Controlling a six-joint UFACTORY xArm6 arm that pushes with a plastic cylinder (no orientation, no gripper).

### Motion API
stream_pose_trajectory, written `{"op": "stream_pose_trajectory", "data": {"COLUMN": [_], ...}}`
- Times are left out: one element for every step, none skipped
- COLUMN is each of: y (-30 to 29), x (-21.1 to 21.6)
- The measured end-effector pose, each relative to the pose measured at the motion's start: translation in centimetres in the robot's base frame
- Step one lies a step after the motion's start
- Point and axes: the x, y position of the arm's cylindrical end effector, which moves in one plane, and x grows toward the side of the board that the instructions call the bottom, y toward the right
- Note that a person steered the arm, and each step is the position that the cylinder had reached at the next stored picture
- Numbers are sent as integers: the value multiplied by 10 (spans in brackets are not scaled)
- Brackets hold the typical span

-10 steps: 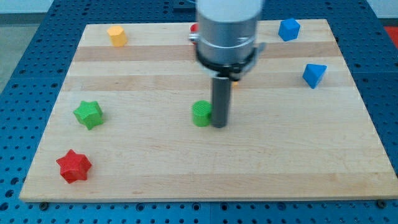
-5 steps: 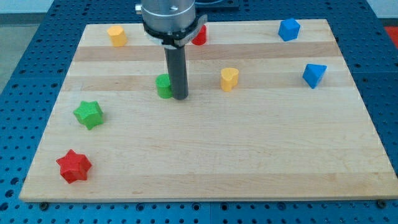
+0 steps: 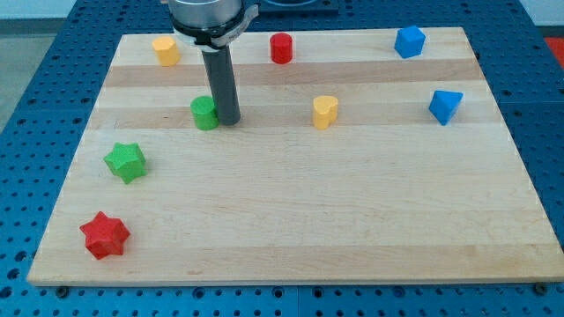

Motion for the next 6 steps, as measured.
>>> {"op": "stream_pose_trajectory", "data": {"y": [-10, -22, -22, -22, -22, -22], "x": [0, 0, 1, 4, 4, 16]}}
